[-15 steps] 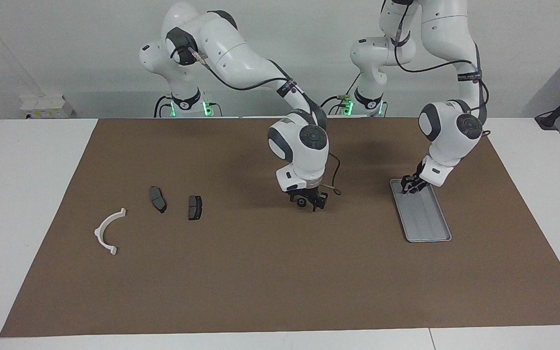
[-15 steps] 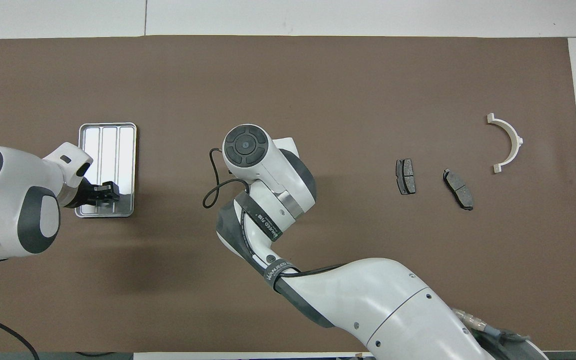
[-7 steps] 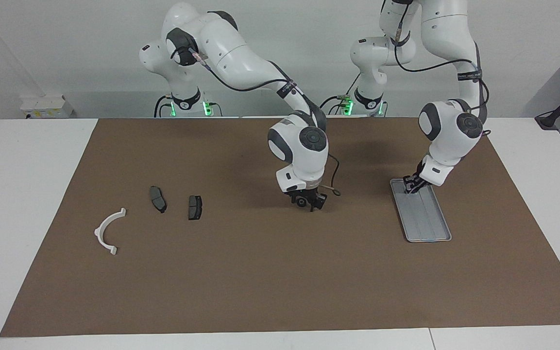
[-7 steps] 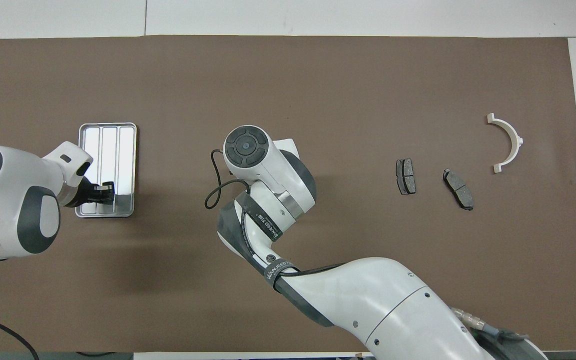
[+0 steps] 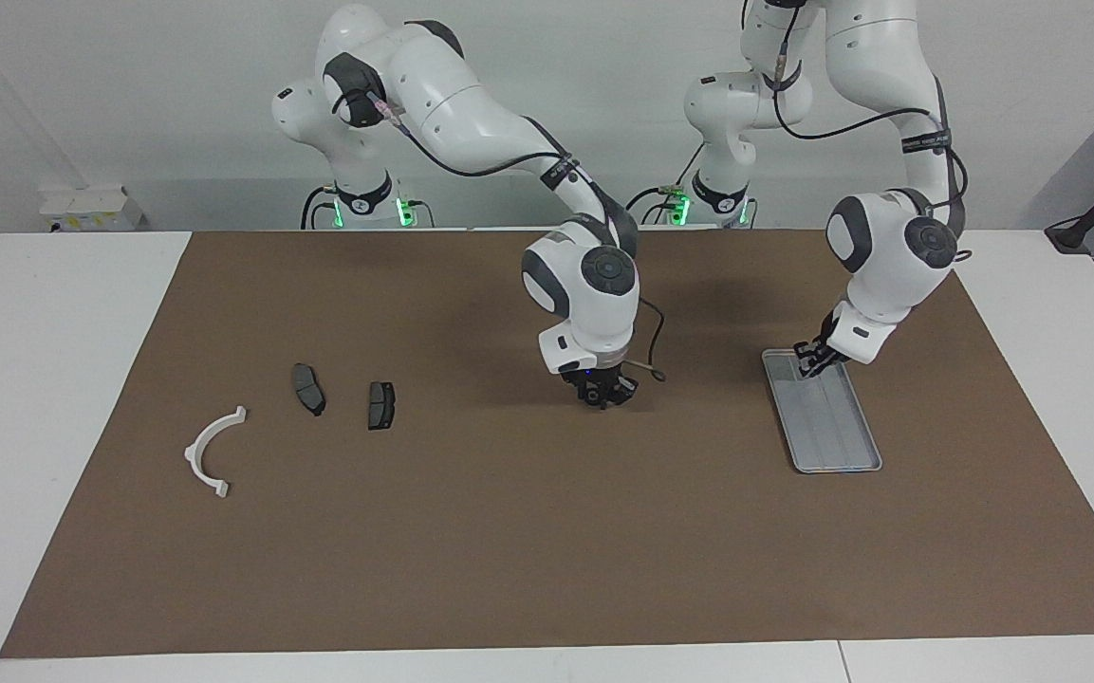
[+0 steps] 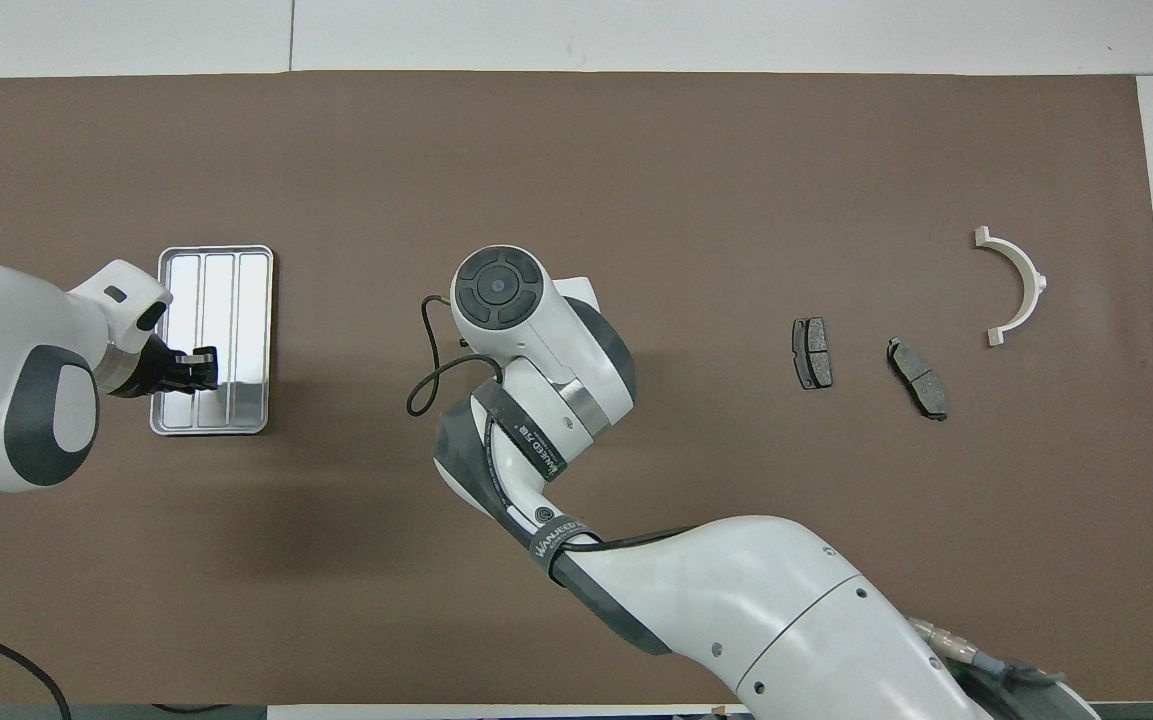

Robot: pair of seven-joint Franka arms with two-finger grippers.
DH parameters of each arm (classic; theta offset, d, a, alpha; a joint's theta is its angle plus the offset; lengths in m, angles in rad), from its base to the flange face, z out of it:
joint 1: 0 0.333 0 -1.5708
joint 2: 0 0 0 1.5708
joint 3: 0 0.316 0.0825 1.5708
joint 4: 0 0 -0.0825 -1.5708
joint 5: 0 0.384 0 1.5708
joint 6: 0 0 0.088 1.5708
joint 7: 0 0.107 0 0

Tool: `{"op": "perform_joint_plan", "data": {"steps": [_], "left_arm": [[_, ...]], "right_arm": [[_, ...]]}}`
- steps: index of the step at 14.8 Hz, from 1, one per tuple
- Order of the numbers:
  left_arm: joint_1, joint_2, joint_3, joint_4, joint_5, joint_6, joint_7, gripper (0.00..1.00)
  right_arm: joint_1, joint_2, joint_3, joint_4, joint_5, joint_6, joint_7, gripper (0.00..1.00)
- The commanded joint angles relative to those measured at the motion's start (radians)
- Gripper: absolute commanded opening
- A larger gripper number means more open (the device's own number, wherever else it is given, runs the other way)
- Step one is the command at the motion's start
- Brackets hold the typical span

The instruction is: Place bearing gear from tray to pile

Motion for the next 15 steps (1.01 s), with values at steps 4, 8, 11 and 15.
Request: {"op": "perform_joint_plan", "data": {"steps": [4,8,11,15], "left_arm": [[-0.002,-0.012,-0.002,0.150,-0.002,-0.200,-0.027,0.00],[-0.005,-0.003,-0.007,0.237,-0.002,-0.286,-0.070,0.00],[-0.058,0.000,-0.015,0.236,-0.003,-0.260,-0.165,0.00],[-0.231,0.017,-0.015,0.217,-0.035,-0.126,-0.442,0.00]], "right_arm": [[-0.009,0.006,0.009,-0.021,0.022,0.014,0.008,0.00],[-0.066,-0.018,0.007,0.067,0.005,-0.135,-0.050,0.00],[-0.155,-0.107,0.007,0.098,0.007,-0.261,-0.244,0.00],[-0.288,-0.238,0.001,0.098,0.002,-0.420,-0.663,0.00]]}}
